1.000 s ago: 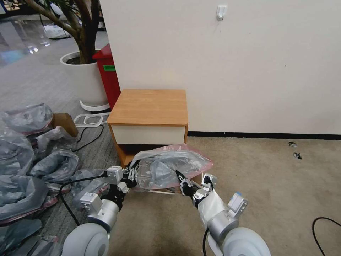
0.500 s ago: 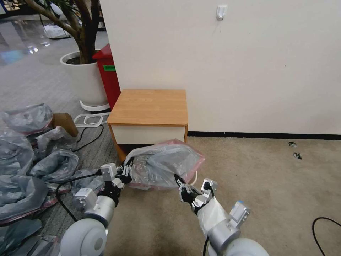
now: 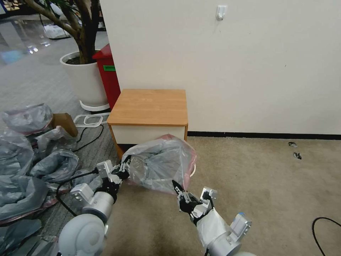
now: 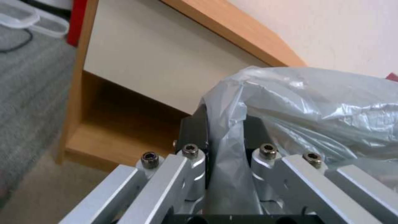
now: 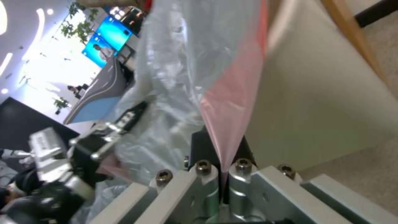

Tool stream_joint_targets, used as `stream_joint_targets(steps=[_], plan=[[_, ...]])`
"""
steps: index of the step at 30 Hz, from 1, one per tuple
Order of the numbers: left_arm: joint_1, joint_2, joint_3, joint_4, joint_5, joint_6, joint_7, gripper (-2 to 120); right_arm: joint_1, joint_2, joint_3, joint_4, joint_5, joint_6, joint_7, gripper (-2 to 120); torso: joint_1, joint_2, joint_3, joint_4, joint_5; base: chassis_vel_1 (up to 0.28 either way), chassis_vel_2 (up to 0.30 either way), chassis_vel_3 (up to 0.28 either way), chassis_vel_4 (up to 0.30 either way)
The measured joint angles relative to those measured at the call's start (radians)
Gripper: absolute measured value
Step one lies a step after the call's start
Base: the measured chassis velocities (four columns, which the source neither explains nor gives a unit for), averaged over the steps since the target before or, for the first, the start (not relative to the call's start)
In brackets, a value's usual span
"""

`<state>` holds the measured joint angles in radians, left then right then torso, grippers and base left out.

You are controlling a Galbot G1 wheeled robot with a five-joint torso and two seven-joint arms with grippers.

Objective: Pick up the garbage bag from the table and place it over the trash can.

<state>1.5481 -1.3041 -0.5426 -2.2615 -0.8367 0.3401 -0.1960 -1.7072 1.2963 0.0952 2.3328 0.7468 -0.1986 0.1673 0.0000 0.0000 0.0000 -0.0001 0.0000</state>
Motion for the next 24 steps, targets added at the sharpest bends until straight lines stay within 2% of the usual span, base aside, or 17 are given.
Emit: stream_joint_targets(steps=[13, 24], plan=[[0.015, -0.005, -0.023, -0.046, -0.129, 0.044, -0.026, 9, 0.017, 0.001, 0.041, -0.070, -0.045, 0.045, -0.011, 0, 0.000, 0.000, 0.000, 0.0001, 0.0001, 0.000, 0.000, 0.000, 0.000], [0.023, -0.023, -0.013, -0.065, -0.165, 0.059, -0.034, 9, 0.028, 0.001, 0.053, -0.127, -0.253, 0.103, -0.012, 0, 0.000, 0.000, 0.000, 0.0000, 0.0001, 0.000, 0.000, 0.000, 0.000]])
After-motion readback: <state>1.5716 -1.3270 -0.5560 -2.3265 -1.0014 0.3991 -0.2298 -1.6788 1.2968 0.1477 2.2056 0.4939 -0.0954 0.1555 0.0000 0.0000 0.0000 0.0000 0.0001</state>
